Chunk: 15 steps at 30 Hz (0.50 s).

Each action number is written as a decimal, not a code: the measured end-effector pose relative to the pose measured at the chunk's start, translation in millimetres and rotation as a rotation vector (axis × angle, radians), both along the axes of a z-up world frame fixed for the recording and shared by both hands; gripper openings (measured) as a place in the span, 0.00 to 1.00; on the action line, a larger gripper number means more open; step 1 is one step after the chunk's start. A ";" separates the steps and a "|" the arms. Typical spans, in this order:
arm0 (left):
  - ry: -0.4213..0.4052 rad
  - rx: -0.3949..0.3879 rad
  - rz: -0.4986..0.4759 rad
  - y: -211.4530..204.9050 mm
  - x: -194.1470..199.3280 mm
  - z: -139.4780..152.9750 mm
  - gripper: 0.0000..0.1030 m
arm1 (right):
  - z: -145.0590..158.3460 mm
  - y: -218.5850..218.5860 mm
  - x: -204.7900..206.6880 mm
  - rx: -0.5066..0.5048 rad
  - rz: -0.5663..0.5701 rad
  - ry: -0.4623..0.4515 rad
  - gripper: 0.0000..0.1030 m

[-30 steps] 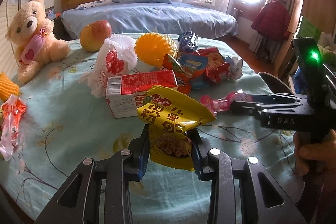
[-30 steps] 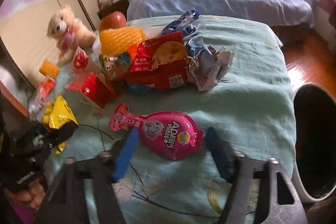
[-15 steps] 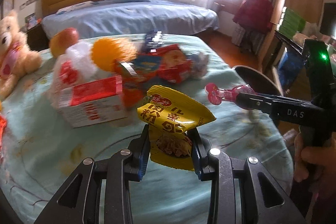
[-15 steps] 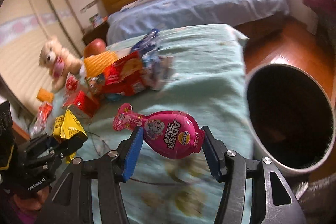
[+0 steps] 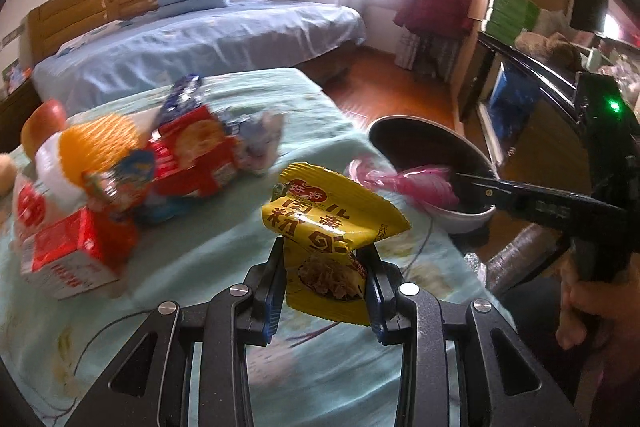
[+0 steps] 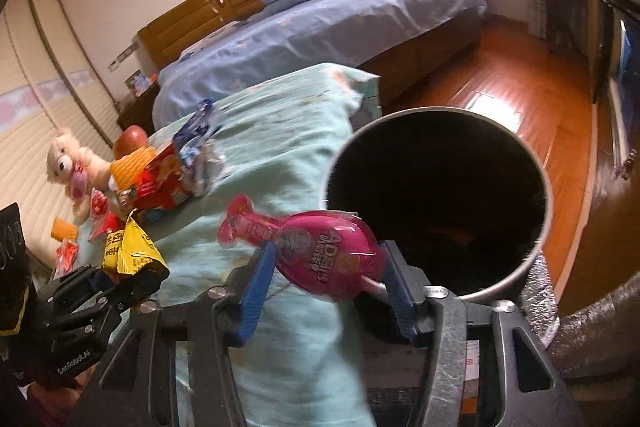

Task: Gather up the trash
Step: 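Carry the pink toy bottle over the bin and open the right tool, then grasp the crumpled foil wrapper with the right tool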

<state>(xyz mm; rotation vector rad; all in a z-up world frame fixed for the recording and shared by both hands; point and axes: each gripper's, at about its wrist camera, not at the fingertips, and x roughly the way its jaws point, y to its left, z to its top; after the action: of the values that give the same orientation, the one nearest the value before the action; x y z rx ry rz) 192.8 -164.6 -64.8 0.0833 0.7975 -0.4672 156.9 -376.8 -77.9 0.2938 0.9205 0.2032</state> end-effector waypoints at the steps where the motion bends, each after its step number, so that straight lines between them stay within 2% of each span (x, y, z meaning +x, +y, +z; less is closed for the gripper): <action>1: 0.000 0.000 -0.006 -2.1 1.5 0.3 0.32 | -2.9 -5.8 1.7 0.013 -0.009 0.019 0.04; 4: -0.007 0.005 -0.021 -11.9 7.7 0.3 0.32 | -8.4 -18.9 3.8 -0.007 -0.048 0.033 0.04; 15: 0.001 0.001 -0.004 -13.1 8.8 -0.5 0.32 | -15.6 -16.2 6.2 0.020 -0.020 0.038 0.02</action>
<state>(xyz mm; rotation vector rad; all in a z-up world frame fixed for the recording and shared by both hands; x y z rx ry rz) 201.6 -177.7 -65.2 0.0855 0.7991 -0.4710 163.2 -393.1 -93.5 0.3263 0.9527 0.1891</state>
